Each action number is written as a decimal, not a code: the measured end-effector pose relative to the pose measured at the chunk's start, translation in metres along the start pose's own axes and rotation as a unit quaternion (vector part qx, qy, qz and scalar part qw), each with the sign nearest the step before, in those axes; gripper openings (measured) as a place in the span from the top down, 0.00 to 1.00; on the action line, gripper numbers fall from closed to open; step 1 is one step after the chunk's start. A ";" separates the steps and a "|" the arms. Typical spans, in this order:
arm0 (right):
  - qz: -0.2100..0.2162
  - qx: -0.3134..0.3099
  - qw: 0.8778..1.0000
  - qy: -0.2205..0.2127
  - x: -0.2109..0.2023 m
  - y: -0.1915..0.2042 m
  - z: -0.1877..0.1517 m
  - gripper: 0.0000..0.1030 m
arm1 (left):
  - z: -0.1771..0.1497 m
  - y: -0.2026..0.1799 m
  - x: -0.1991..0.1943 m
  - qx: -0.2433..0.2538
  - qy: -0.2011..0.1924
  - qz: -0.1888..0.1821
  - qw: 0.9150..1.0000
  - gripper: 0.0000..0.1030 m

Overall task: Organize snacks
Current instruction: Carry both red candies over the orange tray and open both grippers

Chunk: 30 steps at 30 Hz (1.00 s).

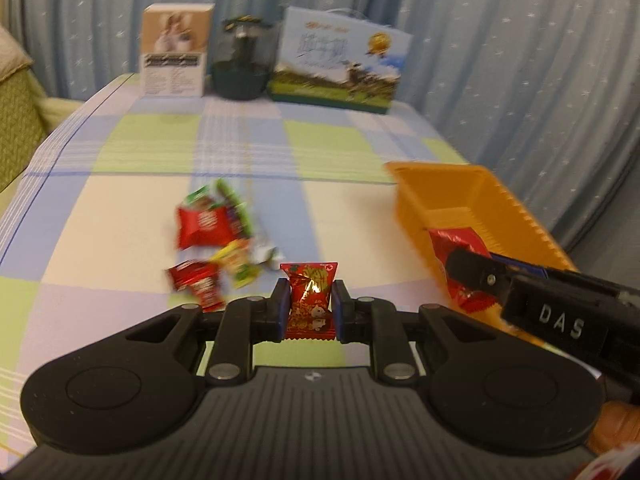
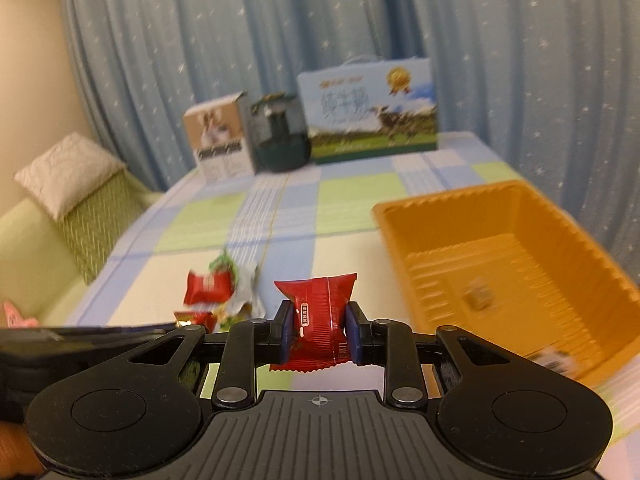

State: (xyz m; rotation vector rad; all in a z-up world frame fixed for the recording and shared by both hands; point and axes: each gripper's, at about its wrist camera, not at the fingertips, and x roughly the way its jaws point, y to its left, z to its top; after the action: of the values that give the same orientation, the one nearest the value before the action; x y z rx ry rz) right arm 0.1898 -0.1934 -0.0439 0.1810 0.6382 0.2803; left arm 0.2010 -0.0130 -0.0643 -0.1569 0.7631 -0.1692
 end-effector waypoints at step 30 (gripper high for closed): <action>-0.082 0.024 0.996 -0.006 -0.046 -0.150 0.057 0.73 | 0.049 -0.147 0.040 0.066 0.023 -0.105 0.992 0.82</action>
State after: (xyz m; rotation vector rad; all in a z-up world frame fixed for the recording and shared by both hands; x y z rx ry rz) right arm 0.2195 -0.3539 -0.0111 0.1750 0.6434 0.1052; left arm 0.2497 -0.1603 -0.0266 -0.1078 0.7782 -0.4235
